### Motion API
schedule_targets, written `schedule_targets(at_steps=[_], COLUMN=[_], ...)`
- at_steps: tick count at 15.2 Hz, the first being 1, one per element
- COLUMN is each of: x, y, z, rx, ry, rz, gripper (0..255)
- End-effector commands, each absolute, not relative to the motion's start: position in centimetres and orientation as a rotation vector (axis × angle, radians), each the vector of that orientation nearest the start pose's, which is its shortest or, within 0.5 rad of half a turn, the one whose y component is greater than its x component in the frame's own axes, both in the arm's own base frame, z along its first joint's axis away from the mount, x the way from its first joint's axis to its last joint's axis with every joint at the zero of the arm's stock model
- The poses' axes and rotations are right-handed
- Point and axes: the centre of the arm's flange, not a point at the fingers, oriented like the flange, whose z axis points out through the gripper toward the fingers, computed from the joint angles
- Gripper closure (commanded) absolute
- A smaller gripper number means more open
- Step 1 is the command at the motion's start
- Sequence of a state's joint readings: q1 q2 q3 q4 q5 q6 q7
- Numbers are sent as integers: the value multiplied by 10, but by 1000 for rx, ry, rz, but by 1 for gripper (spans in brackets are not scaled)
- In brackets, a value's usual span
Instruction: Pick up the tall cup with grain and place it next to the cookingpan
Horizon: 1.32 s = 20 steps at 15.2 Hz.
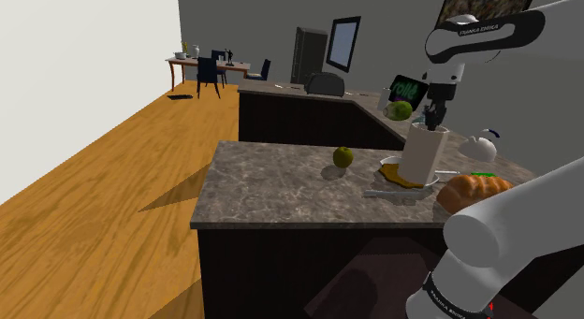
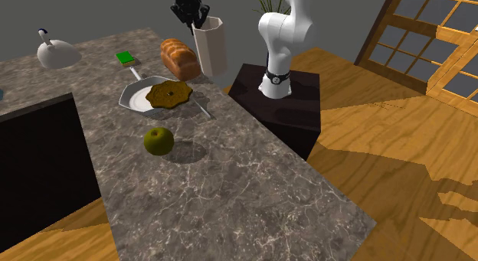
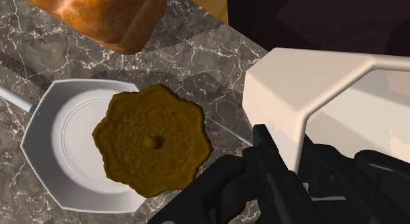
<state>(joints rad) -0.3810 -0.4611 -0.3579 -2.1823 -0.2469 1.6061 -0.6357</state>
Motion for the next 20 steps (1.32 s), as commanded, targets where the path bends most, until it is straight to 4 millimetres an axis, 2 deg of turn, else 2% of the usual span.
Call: schedule_targets(at_steps=[1, 20], x=[272, 272], y=[-308, -308], z=[536, 436], rx=[-3117, -3117], ry=[49, 49], rz=[253, 253], gripper=[255, 255])
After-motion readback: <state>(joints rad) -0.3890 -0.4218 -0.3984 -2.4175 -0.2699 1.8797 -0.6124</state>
